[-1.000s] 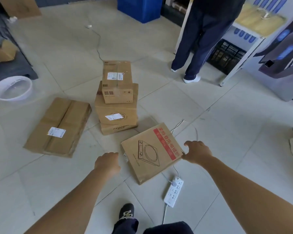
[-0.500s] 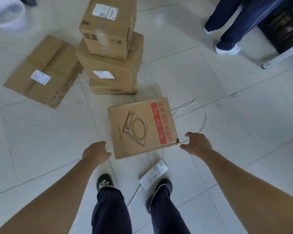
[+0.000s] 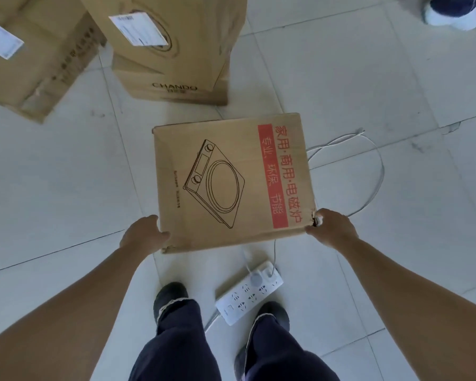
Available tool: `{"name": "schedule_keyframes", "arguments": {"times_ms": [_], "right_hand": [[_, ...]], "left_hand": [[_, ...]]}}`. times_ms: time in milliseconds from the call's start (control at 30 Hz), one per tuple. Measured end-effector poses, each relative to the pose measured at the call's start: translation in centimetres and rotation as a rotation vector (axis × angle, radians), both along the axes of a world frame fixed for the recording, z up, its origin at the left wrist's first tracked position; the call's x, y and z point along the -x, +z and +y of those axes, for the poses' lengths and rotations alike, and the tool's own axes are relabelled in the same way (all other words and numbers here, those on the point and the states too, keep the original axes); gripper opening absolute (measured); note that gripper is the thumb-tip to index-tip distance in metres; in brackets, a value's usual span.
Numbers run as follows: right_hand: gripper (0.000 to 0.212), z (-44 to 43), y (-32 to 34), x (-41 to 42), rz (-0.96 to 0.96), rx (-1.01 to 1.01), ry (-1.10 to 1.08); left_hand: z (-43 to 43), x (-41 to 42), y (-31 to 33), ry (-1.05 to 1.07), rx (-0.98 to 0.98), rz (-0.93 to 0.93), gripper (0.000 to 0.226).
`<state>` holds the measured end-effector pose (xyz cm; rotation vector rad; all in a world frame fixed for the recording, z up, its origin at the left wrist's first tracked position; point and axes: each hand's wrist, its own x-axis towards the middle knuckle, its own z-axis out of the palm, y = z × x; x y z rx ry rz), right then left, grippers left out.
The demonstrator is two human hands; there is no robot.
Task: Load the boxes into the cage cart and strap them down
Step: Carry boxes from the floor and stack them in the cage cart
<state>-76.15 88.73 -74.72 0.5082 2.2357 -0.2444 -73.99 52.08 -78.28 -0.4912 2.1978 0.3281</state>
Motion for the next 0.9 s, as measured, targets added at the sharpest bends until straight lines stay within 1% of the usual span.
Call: {"name": "schedule_keyframes", "arguments": {"times_ms": [67, 200, 300, 367, 433, 467, 533, 667, 800, 900], "right_hand": [[0.060, 0.3, -4.1, 0.3, 0.003, -0.007, 0.001], [0.068, 0.8, -10.7, 1.0, 0.081, -0.037, -0.052], [0.069, 0.8, -13.6, 1.6, 0.191, -0.068, -0.156], [0.066, 0.8, -14.9, 2.0, 0.244, -0.082, -0.250], [0.063, 0.8, -15.6, 2.3, 0.253, -0.082, -0.354], [0.061, 0.7, -15.8, 2.5, 0.247, -0.074, -0.407], [0.060, 0.6, -15.9, 2.8, 0.248, -0.032, -0.495], [0.062, 0.0, -14.4, 2.5, 0.290, 0.020, -0.545], [0.068, -1.2, -10.2, 1.4, 0.357, 0.048, -0.566], [0.069, -2.6, -5.6, 0.8, 0.410, 0.066, -0.546]], "left_hand": [[-0.1, 0.1, -3.4, 0.049, -0.004, 0.004, 0.053], [-1.1, 0.2, -9.1, 0.218, -0.063, 0.032, 0.063], [-2.1, 0.1, -12.5, 0.398, -0.198, 0.034, 0.077], [-2.5, 0.1, -13.5, 0.515, -0.327, 0.044, 0.085], [-2.3, 0.2, -13.6, 0.621, -0.426, 0.055, 0.094], [-2.2, 0.2, -13.6, 0.659, -0.455, 0.065, 0.092], [-1.7, 0.0, -13.6, 0.755, -0.459, 0.108, 0.075], [-1.2, 0.0, -11.6, 0.952, -0.451, 0.210, 0.052], [-2.4, -0.6, -6.9, 1.024, -0.458, 0.268, 0.048], [-3.6, -2.2, -2.0, 1.077, -0.444, 0.300, 0.041]]}}
